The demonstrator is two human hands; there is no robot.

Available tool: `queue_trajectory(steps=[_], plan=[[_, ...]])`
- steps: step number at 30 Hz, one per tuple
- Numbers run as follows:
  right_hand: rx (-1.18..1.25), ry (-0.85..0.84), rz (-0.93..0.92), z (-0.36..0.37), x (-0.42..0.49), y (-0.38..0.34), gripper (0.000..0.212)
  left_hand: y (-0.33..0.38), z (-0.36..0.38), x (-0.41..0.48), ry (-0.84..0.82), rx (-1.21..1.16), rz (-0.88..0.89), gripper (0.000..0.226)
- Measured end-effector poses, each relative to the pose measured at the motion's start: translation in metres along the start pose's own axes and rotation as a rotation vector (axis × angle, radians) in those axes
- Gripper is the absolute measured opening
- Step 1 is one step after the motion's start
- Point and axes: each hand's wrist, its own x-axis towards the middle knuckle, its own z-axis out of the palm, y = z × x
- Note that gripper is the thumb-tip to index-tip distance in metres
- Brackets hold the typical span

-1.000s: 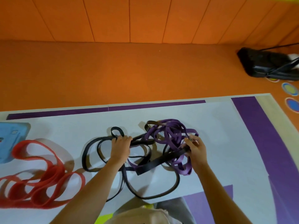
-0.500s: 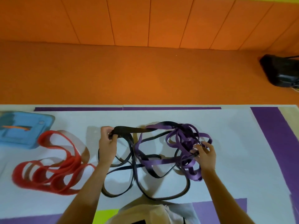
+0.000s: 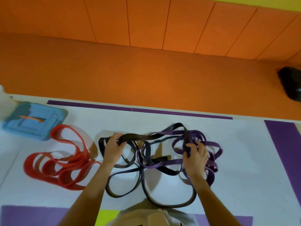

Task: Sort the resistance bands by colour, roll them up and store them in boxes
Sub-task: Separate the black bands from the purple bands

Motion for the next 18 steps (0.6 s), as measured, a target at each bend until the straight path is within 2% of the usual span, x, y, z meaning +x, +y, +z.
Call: queue_trajectory(steps=[2, 4, 7, 10, 14, 18], plan=[[-0.022, 0.031, -0.255, 0.011, -0.005, -0.009, 0.028, -0.001, 0.002, 0.001, -0.017, 0.049, -0.025, 0.024], [0.034, -0.121, -0.383, 0.022, -0.005, -0.02, 0.027, -0.002, 0.003, 0.003, -0.081, 0.081, -0.038, 0.028], [0.0, -0.482, -0.374, 0.037, -0.001, -0.032, 0.036, -0.001, -0.001, 0.004, -0.185, 0.022, -0.076, 0.034], [-0.115, -0.667, -0.331, 0.05, -0.001, -0.033, 0.04, 0.001, -0.009, 0.008, -0.231, 0.021, -0.096, 0.034], [-0.239, -0.61, -0.387, 0.054, -0.001, -0.026, 0.022, 0.001, -0.033, 0.019, -0.429, 0.162, -0.153, 0.038], [-0.221, -0.635, -0.305, 0.053, 0.0, -0.017, 0.027, -0.002, -0.05, 0.029, -0.585, 0.21, -0.159, 0.042]])
